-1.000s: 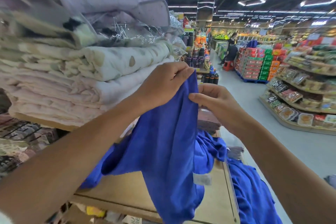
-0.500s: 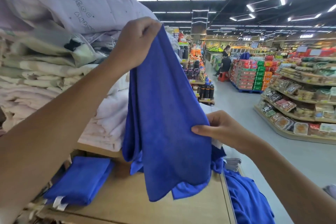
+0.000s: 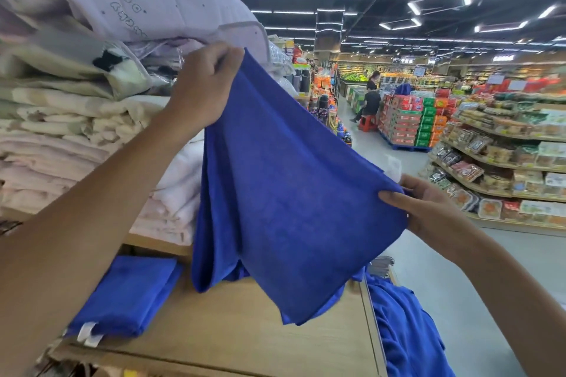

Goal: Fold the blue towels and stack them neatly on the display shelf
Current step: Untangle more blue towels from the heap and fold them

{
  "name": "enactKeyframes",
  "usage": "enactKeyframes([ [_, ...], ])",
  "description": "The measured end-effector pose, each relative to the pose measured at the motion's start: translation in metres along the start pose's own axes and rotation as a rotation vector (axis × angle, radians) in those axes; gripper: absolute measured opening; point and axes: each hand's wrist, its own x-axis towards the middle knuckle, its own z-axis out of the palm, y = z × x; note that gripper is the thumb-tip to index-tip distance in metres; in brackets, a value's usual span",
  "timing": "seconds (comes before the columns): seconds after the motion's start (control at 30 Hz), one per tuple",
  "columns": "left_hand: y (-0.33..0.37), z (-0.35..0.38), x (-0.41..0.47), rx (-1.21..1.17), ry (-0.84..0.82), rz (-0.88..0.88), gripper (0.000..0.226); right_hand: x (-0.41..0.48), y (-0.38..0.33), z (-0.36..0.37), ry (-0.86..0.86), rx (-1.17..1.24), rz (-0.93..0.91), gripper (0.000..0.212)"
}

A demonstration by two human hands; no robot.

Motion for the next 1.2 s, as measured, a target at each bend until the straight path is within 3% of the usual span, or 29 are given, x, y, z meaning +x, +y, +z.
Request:
enactKeyframes([
  [0.07, 0.0, -0.002, -0.017, -0.017, 0.001, -0.003, 0.039, -0.003, 0.002, -0.003, 0.084, -0.04, -0.031, 0.017],
  [0.2, 0.004, -0.005, -0.062, -0.066, 0.032, 0.008, 0.035, -0.005, 0.016, -0.011, 0.314, -0.097, -0.099, 0.024],
  [0.27, 0.003, -0.005, -0.087, -0.081, 0.052, -0.019, 0.033, -0.007, 0.023, -0.015, 0.351, -0.06, -0.079, 0.026],
  [0.47, 0.0, -0.022, -0.151, -0.125, 0.153, -0.045, 0.032, -0.037, 0.035, -0.024, 0.053, 0.121, -0.039, 0.016],
  [0.63, -0.026, -0.048, -0.194, -0.11, 0.221, -0.105, 0.04, -0.071, 0.047, -0.014, -0.121, 0.281, -0.01, 0.053],
  [0.67, -0.032, -0.051, -0.203, -0.117, 0.216, -0.127, 0.041, -0.075, 0.051, -0.01, -0.128, 0.279, 0.005, 0.051],
  [0.9, -0.088, -0.038, -0.301, -0.151, -0.023, -0.415, 0.026, -0.085, 0.118, 0.031, 0.012, 0.119, 0.2, 0.011],
  [1.0, -0.123, -0.017, -0.337, -0.074, -0.161, -0.542, 0.025, -0.085, 0.158, 0.041, 0.09, -0.018, 0.312, 0.01],
  [1.2, -0.173, 0.011, -0.351, 0.029, -0.288, -0.592, 0.039, -0.065, 0.207, 0.034, 0.182, -0.114, 0.439, 0.005],
])
